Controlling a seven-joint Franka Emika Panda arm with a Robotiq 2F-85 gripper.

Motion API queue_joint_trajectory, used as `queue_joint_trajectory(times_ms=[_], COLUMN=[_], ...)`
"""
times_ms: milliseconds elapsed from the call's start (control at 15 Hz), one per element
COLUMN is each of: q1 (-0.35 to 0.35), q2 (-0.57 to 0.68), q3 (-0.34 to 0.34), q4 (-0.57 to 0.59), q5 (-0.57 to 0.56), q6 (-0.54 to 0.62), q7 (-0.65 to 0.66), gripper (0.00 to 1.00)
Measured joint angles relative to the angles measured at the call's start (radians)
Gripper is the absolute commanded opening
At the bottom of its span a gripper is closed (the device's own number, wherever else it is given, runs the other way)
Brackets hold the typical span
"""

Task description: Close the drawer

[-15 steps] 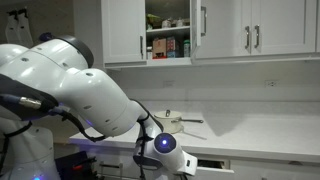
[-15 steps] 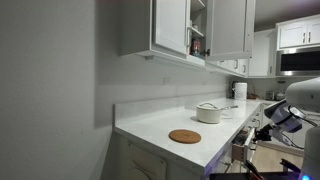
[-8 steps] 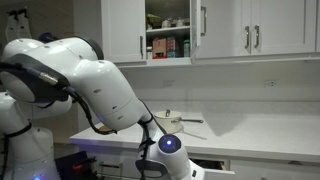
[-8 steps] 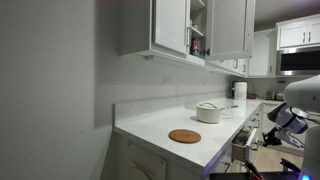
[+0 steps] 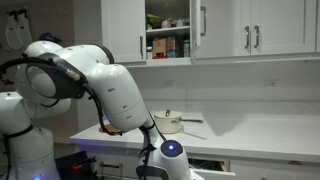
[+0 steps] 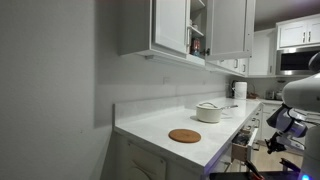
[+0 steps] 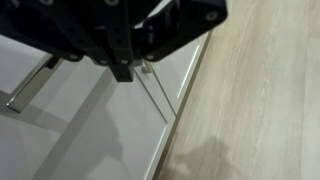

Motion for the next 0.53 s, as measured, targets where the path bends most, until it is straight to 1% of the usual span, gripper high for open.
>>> queue_joint_trajectory(times_ms=[133,200,400,533], q1=[0.009,0.003,-0.049,-0.078], q2=[0.010,0.015,0.044,0.068], q3=[0.005,0.020,0.100,0.131], q4=[0.006,0.006,0.006,0.007], q5=[0.003,0.006,0.016,0.016], q6=[0.000,0.000,0.000,-0.001], q7=[0.000,0.000,0.000,0.000], gripper=[0.00,0.00,0.00,0.00])
